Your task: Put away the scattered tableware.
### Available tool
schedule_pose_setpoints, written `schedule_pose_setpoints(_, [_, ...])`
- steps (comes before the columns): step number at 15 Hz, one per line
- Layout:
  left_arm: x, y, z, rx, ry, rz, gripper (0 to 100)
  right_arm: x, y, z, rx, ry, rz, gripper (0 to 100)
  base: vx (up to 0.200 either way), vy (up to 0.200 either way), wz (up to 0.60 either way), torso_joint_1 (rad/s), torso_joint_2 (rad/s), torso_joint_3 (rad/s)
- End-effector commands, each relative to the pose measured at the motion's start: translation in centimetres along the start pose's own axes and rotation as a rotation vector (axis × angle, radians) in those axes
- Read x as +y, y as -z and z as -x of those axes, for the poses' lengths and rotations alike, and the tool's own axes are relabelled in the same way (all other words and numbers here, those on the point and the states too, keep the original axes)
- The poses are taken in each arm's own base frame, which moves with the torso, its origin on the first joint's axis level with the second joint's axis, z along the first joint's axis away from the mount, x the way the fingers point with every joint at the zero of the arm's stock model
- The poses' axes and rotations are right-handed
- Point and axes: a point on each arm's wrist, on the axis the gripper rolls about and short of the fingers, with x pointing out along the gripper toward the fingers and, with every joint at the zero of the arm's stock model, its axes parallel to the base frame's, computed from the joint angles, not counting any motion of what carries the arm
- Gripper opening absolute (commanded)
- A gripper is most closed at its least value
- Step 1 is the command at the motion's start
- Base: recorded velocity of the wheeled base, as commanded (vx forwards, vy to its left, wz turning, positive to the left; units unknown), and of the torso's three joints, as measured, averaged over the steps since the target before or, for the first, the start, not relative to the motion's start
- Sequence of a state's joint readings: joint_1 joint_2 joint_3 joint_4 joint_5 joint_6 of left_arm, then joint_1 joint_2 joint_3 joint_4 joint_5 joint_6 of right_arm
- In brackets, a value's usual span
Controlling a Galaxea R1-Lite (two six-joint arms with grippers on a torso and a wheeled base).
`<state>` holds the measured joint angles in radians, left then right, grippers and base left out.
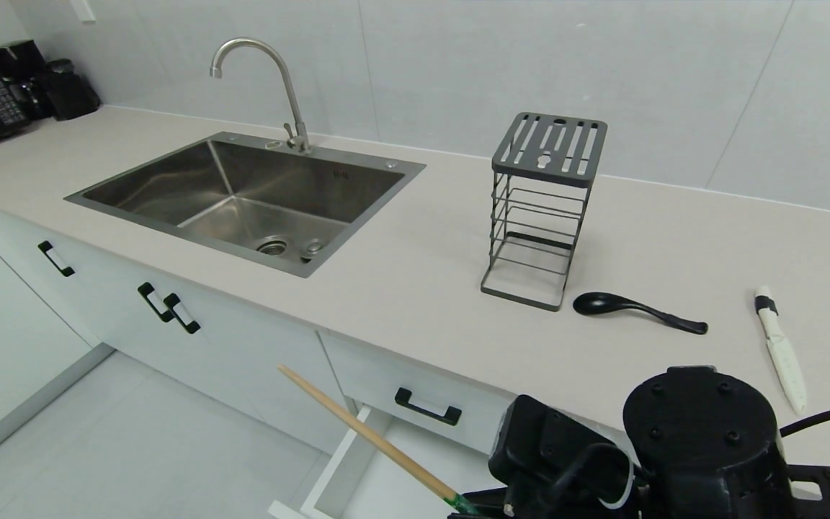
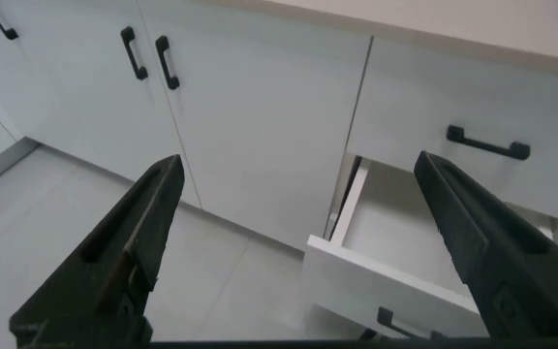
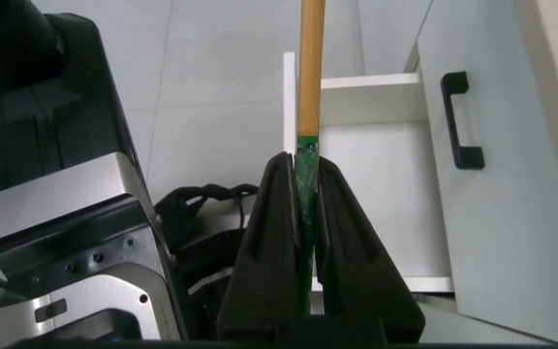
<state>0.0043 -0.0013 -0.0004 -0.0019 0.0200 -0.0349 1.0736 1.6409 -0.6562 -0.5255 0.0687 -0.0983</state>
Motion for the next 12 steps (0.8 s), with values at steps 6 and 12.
schedule_pose_setpoints(6, [0.00, 0.00, -0.01, 0.001, 0.000, 0.000, 100, 0.04, -0.16, 0.06, -0.007, -0.001, 0.004, 0, 0.000, 0.000, 0.00, -0.259, 0.50, 0.238])
schedule_pose_setpoints(12, [0.00, 0.00, -0.01, 0.001, 0.000, 0.000, 100, 0.52, 0.00, 0.29, -0.005, -0.017, 0.011, 0, 0.000, 0.000, 0.00, -0.260, 0.49, 0.230])
